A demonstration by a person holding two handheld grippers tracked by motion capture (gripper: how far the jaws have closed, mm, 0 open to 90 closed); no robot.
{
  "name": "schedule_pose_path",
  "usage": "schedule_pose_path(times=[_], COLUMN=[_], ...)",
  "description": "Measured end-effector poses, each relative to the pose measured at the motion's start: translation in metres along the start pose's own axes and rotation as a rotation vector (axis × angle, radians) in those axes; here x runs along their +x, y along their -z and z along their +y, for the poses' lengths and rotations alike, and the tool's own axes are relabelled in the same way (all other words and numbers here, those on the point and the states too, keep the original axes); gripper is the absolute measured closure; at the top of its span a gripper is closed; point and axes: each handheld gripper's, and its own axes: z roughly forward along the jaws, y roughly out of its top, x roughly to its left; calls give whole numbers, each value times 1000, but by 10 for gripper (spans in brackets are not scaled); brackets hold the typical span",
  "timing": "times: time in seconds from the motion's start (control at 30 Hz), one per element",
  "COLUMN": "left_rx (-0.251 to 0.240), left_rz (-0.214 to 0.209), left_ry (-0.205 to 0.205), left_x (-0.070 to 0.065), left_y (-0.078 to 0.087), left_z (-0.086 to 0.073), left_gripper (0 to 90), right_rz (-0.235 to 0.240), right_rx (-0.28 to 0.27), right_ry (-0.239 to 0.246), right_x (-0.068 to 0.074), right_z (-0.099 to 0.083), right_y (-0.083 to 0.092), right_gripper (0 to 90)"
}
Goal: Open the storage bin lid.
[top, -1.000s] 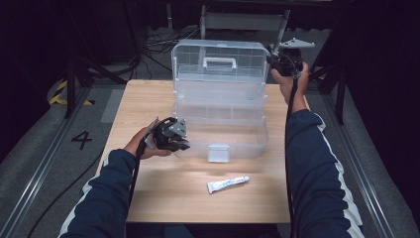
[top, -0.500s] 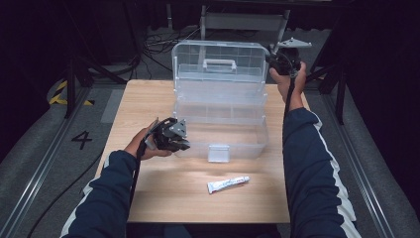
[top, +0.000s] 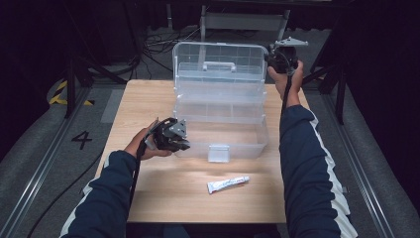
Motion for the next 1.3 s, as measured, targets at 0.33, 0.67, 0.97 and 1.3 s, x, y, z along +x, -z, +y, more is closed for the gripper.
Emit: schedule_pose_path(times=[0.33,0.67,0.97,1.3], left_rx=[-12,-11,-14,-12], left_rz=[3,2,2,2], left_ry=[5,7,6,3], left_x=[-1,-1,-1,-1], left_y=[-1,-1,-1,-1], left_z=[-1,-1,-1,-1], left_gripper=[813,813,813,813], right_rz=[-4,-7,-11,-14], right_rx=[2,11,15,21], right_ry=[-7,-14,-13,-13], right_x=[0,-2,-2,-2], right_z=[-1,0,0,-1], right_y=[-4,-10,-13,-16], right_gripper=[835,835,834,832])
